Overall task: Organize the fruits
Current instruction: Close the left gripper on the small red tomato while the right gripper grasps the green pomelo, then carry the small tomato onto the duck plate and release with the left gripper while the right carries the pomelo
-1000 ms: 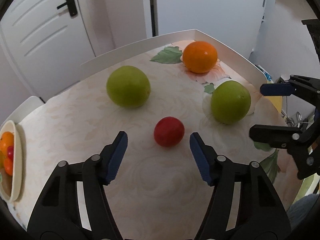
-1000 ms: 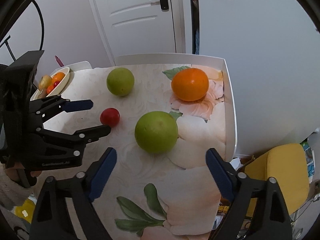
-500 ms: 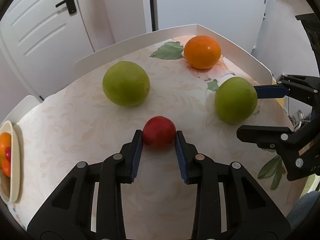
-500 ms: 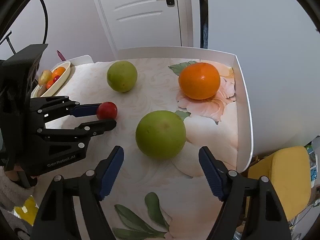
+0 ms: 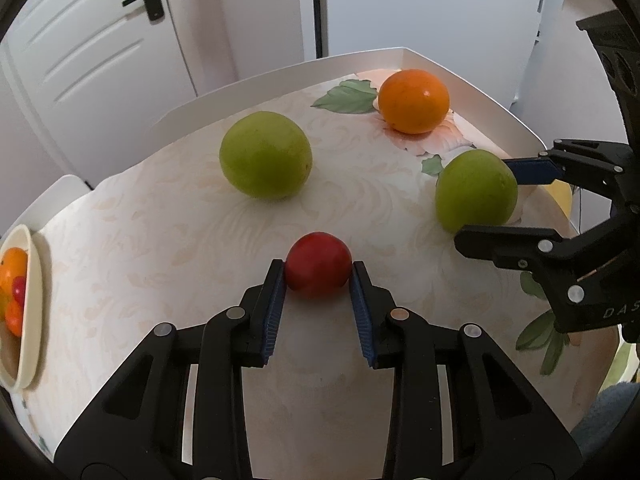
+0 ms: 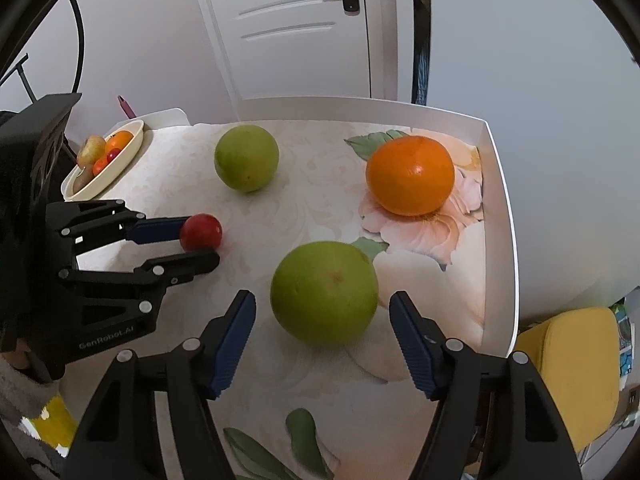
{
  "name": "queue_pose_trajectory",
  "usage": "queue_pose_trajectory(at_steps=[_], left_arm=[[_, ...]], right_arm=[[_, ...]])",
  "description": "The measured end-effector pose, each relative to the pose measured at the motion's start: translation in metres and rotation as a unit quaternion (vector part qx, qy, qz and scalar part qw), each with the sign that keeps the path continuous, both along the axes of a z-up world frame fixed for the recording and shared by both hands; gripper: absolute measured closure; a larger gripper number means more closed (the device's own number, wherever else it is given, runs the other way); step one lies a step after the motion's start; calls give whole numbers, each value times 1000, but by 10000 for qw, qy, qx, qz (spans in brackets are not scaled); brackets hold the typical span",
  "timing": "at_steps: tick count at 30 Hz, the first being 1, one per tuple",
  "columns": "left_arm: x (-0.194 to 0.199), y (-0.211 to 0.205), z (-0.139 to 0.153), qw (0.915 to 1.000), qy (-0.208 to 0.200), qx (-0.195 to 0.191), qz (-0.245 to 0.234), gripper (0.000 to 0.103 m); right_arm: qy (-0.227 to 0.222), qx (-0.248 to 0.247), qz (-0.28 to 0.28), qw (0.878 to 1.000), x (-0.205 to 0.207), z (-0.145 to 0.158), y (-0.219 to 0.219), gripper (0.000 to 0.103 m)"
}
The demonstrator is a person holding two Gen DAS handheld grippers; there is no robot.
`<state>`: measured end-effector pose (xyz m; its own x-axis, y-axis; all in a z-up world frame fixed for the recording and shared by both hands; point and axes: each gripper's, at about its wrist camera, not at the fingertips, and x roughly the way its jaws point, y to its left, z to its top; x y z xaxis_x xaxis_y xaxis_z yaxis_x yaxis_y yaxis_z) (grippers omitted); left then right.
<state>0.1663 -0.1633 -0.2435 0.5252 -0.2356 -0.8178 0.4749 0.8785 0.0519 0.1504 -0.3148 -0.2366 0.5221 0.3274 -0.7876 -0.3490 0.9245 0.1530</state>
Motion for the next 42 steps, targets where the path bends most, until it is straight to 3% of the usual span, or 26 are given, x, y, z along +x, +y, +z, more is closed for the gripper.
queue_pose_trajectory(at_steps=[9, 24, 32, 42], left_arm=[[-3, 3, 3, 9999, -22, -56, 120, 66], [-19, 26, 40, 9981, -266, -194, 525, 66], [-37, 63, 78, 9923, -466, -339, 1100, 66], [-52, 139, 112, 9809, -578, -387, 1815, 66]], right_arm=[[-64, -109, 83, 9999, 4, -1, 5, 53], [-205, -157, 272, 9993, -4, 21, 17, 53], [-313, -148, 459, 9983, -9, 50, 39, 53], [-402, -151, 842, 9955, -10, 82, 92, 54]])
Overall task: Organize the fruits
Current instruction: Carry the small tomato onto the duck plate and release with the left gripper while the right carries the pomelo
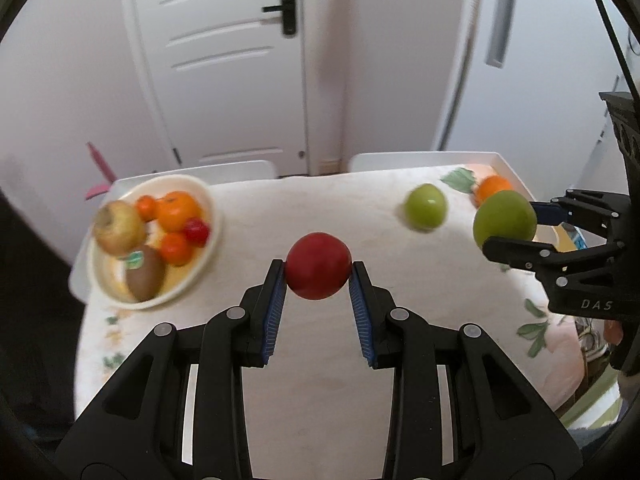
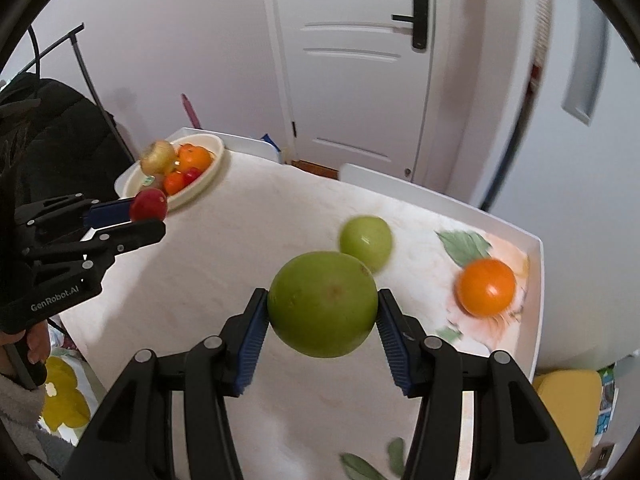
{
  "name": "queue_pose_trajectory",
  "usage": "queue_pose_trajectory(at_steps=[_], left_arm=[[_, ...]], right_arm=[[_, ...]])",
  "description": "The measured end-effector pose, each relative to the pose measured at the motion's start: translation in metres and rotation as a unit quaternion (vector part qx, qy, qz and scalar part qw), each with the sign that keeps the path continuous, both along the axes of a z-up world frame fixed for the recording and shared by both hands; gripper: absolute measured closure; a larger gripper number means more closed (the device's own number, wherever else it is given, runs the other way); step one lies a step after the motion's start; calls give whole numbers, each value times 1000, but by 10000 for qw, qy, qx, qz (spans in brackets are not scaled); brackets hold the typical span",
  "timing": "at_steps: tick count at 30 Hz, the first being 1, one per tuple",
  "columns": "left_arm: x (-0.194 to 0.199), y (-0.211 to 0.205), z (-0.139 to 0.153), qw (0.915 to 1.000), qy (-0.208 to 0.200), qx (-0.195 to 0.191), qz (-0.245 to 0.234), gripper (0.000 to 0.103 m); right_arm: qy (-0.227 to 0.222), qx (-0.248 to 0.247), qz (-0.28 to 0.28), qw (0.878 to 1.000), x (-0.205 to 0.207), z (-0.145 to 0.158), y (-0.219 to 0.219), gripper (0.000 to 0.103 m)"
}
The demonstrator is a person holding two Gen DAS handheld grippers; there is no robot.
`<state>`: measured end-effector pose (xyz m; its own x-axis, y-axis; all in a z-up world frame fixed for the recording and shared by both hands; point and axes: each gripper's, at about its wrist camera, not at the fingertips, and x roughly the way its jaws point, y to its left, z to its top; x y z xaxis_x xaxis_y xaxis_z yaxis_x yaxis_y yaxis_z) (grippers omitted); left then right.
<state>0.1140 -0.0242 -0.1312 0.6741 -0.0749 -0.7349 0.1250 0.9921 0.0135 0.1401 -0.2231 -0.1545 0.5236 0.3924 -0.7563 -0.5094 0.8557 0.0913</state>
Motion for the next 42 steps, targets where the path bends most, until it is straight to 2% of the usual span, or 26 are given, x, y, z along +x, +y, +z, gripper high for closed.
queue_pose_trajectory(at_steps=[8, 21, 33, 42], left_arm=[[6, 66, 5, 9993, 111, 3, 370, 66], [26, 169, -4, 9975, 250, 59, 659, 66], [60, 221, -47, 9972, 489, 13, 559, 66], [80, 227, -70, 9972, 660, 104, 349, 66]], right_arm=[[-26, 47, 265, 9996, 7, 18, 60, 53], [171, 224, 380, 9989, 24, 19, 149, 53], [275, 261, 326, 9987, 43, 8, 215, 53], [321, 306, 58, 9990, 55, -2, 232, 53]])
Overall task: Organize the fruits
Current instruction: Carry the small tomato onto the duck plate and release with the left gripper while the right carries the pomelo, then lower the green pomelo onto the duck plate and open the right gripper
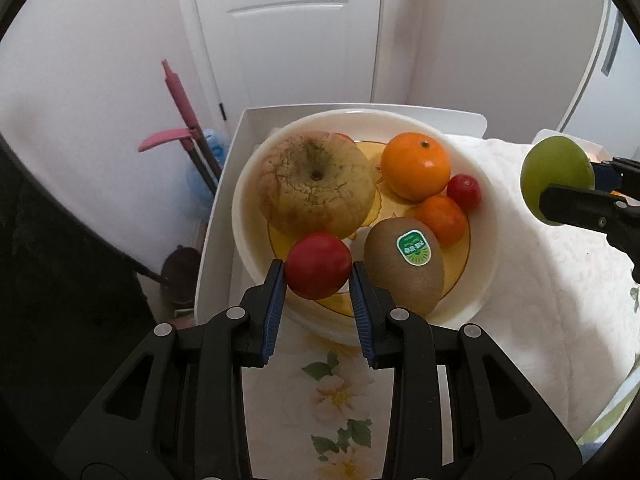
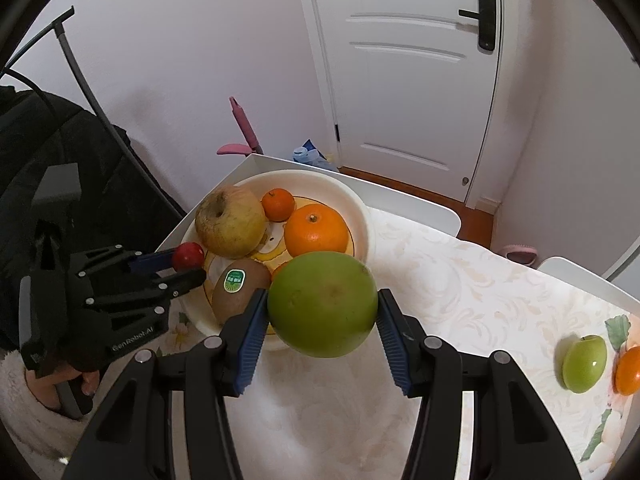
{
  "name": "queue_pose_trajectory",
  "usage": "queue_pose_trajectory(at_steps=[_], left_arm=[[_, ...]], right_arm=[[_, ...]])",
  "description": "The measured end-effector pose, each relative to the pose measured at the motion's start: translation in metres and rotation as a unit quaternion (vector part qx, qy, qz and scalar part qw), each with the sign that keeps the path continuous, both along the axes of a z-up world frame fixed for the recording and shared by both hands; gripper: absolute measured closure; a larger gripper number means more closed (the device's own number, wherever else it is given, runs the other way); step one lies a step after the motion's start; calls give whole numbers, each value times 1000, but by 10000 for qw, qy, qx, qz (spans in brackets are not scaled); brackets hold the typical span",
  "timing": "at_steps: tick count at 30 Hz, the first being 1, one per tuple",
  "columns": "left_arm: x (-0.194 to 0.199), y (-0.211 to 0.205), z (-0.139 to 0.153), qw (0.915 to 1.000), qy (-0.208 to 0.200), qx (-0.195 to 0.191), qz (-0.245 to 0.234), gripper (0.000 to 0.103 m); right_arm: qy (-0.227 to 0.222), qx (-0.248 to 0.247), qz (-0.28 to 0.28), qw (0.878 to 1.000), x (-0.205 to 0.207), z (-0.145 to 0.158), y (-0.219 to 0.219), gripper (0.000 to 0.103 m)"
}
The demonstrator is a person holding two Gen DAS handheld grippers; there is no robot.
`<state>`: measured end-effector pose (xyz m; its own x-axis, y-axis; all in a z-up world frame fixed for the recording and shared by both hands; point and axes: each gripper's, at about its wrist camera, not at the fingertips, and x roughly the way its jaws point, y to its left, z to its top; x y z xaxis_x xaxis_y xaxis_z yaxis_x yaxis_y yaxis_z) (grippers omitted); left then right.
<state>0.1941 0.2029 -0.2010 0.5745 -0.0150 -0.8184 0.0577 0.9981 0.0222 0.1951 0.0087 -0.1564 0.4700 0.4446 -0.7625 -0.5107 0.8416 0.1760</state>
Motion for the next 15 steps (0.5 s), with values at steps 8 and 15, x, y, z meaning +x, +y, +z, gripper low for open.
queue_pose_trajectory(at_steps=[8, 15], left_arm=[[-6, 7, 11, 9988, -338, -202, 275, 0], [-10, 4, 26, 9980, -345, -148, 518, 0]], right_arm=[[12, -44, 47, 10000, 5, 2, 0, 53], [-30, -64, 315, 9995, 13, 11, 2, 54]])
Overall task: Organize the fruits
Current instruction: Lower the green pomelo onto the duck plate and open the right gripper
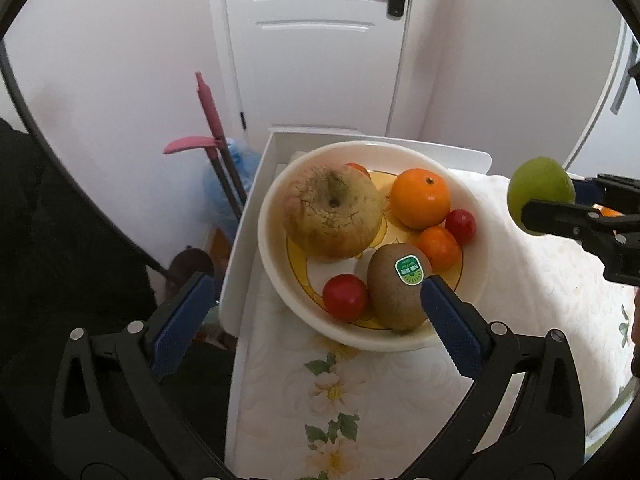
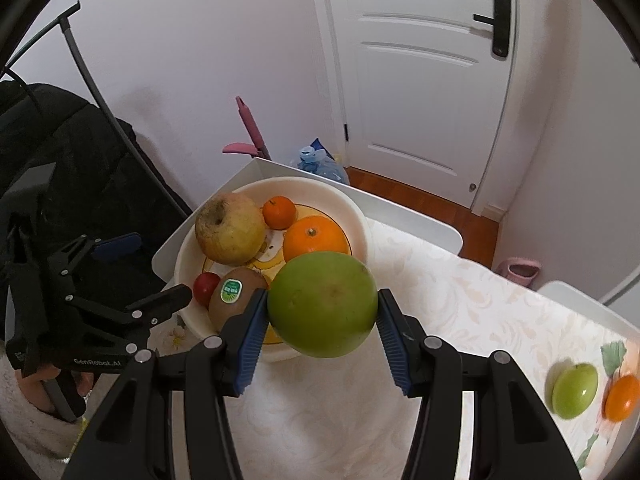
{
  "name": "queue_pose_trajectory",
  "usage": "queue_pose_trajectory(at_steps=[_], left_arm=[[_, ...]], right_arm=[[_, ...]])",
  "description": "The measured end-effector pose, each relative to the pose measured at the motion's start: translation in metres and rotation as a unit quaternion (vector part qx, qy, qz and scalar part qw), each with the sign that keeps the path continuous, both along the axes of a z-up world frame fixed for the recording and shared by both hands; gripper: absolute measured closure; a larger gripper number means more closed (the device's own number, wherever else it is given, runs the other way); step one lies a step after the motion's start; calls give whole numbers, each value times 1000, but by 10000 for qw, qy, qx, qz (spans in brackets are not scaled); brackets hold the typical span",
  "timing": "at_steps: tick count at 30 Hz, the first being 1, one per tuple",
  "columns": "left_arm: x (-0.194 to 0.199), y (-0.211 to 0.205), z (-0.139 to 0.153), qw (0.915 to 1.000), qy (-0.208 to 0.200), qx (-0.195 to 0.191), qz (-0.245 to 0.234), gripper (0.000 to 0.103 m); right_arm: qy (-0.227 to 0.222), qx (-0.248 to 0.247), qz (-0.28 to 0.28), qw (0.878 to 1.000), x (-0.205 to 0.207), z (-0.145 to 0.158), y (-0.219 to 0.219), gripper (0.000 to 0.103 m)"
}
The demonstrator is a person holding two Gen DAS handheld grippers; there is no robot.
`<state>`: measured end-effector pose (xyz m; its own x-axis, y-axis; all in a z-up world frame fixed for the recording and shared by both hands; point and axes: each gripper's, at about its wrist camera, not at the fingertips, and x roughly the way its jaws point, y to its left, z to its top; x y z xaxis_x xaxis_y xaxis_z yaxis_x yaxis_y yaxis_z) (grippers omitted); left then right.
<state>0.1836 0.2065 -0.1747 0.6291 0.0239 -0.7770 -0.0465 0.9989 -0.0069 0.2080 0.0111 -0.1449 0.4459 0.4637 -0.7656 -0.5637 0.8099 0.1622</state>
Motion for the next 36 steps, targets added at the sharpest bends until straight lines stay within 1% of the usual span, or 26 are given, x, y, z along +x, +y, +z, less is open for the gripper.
queue_pose_trajectory(at_steps=[8, 15, 21, 29, 34, 35, 36], left_arm=[[-21, -8, 10, 9997, 25, -3, 239, 0], [-40, 2, 12, 9983, 117, 182, 533, 0], [-46, 11, 9, 9970, 194, 175, 729, 0], [-46, 12, 5, 9968, 245, 94, 759, 0], [-46, 9, 6, 9970, 246, 104, 729, 0], [-46, 9, 6, 9970, 248, 105, 725, 0], [-47, 8, 7, 9970, 249, 107, 724, 0]], right_arm=[[-55, 3, 484, 9988, 9, 6, 16, 54], [-92, -70, 960, 9953, 17, 0, 37, 54], [-136, -153, 1316, 9911, 25, -11, 61, 54], [-190, -242, 1490, 9884, 30, -20, 74, 53], [-2, -223, 1461, 9890, 34, -25, 75, 53], [4, -228, 1454, 9891, 34, -26, 76, 47], [-17, -194, 1447, 9893, 33, -26, 75, 34]])
